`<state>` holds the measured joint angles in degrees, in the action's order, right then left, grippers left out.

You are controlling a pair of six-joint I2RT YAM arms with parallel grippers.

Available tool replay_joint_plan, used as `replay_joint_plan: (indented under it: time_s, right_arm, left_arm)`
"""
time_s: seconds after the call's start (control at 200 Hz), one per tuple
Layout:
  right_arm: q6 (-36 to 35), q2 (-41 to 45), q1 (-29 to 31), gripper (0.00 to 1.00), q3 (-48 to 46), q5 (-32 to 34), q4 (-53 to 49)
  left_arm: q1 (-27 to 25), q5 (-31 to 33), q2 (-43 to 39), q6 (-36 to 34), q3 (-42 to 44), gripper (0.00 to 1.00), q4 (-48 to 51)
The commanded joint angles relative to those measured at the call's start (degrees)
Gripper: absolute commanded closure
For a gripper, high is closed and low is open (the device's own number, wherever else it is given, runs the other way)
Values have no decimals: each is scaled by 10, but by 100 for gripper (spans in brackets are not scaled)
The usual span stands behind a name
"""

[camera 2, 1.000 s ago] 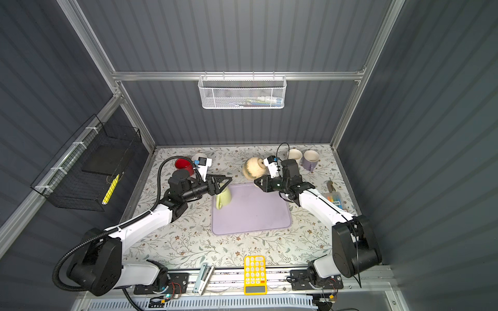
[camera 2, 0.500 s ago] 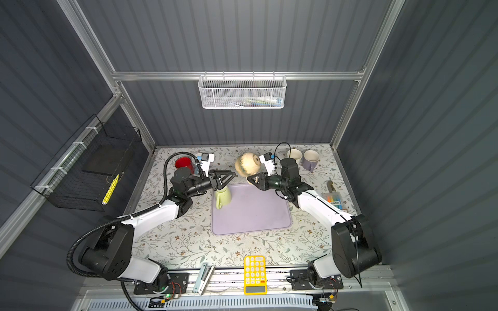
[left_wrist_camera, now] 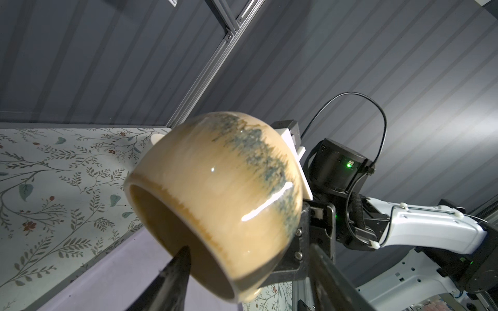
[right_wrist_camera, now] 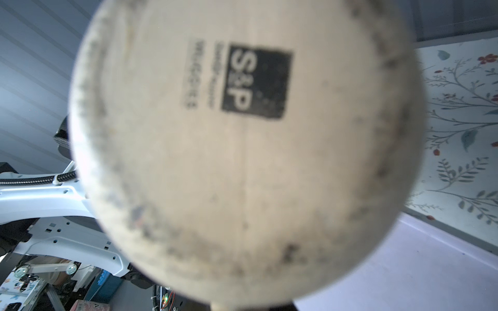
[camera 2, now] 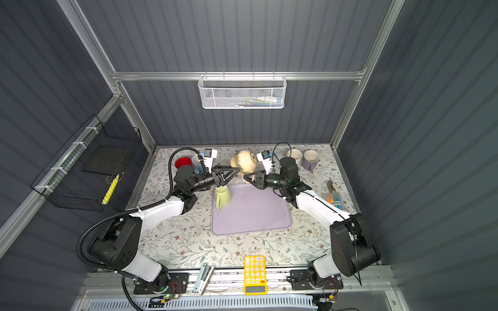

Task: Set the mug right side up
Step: 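Close the left gripper on the cream mug's rim beside the right gripper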

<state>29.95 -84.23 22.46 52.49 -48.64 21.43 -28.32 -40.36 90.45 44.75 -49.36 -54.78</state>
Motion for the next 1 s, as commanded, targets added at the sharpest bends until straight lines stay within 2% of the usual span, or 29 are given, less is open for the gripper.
replay_joint_plan:
  time_s: [0.0,0.17,0.375,0.831,0.996]
  right_arm:
    - [12,-3,4,100,3,-33,97]
    - [38,-18,5,100,-1,-42,139]
    - [70,-37,4,100,-6,-49,193]
    - [117,-80,5,100,-7,-96,279]
    - [127,-93,6,97,-8,-106,299]
  left_arm:
    - [-6,-15,8,19,-23,34,-47]
    - [-8,-19,13,24,-27,43,-58]
    - [-10,-26,19,40,-28,63,-82]
    - [-10,-26,41,93,-24,81,-169]
    - [-10,-26,59,118,-27,88,-205]
